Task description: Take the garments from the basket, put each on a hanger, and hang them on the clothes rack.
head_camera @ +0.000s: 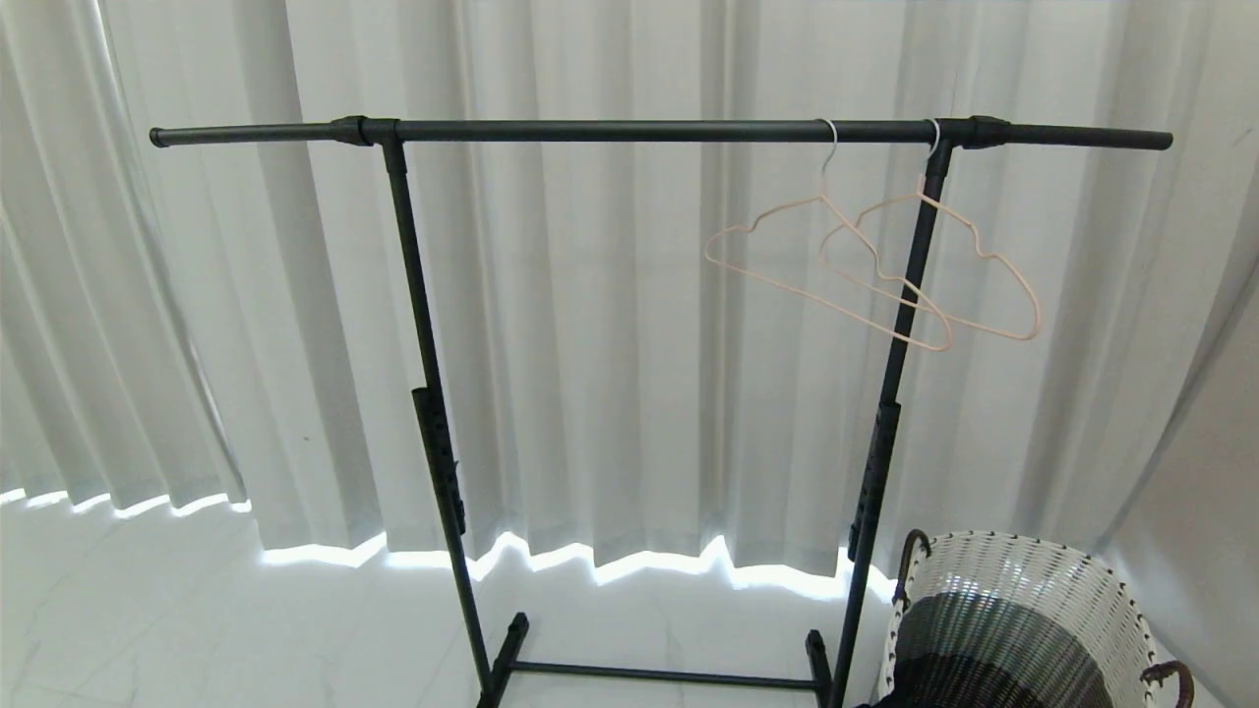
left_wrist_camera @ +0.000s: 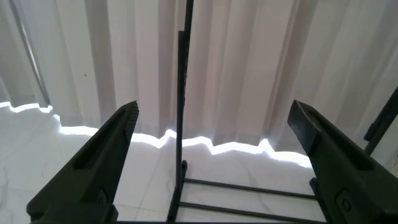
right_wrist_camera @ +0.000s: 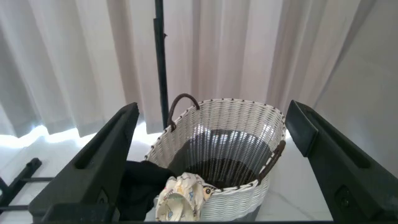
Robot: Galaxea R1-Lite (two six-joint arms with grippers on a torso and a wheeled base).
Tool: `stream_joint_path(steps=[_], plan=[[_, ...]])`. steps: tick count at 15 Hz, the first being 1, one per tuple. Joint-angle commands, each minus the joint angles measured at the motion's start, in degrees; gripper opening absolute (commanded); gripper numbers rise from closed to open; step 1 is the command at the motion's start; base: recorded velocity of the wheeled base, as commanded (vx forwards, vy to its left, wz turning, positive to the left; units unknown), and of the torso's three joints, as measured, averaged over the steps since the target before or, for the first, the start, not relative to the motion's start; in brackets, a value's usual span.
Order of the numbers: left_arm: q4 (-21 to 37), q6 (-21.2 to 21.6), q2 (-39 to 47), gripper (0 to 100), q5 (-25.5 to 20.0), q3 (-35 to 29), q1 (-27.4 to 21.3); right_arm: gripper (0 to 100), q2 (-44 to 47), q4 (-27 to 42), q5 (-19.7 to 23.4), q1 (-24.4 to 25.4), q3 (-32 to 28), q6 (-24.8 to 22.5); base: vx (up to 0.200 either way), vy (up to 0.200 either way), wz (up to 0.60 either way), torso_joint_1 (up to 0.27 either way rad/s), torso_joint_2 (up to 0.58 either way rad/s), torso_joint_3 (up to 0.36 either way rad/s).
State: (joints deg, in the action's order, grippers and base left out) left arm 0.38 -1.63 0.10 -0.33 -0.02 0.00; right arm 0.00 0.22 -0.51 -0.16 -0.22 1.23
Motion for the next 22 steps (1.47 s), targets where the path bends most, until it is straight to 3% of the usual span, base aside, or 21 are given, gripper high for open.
stream_joint_path(steps=[1,7,18,20,22], plan=[[0.06,-0.04,-0.01,100,-0.02,-0.06,0.00,100,0.00,0.04,-0.02,-0.02,-0.04,0.00,0.000,0.000,0.00,-0.080,0.23,0.144],[0.06,-0.04,-0.01,100,-0.02,-0.06,0.00,100,0.00,0.04,-0.02,-0.02,-0.04,0.97,0.000,0.000,0.00,-0.085,0.31,0.203],[-0.03,-0.21,-0.01,100,0.07,0.02,0.00,100,0.18,-0.48,1.57,0.33,-0.66,0.00,0.000,0.000,0.00,-0.005,0.01,0.006],[-0.03,-0.21,-0.01,100,-0.02,0.02,0.00,100,7.73,1.45,9.56,2.53,-10.94,3.34,0.000,0.000,0.00,0.000,0.00,0.000],[-0.03,-0.21,-0.01,100,0.07,0.02,0.09,100,21.53,1.80,9.48,6.57,-17.10,2.28,0.000,0.000,0.00,0.000,0.00,0.000]])
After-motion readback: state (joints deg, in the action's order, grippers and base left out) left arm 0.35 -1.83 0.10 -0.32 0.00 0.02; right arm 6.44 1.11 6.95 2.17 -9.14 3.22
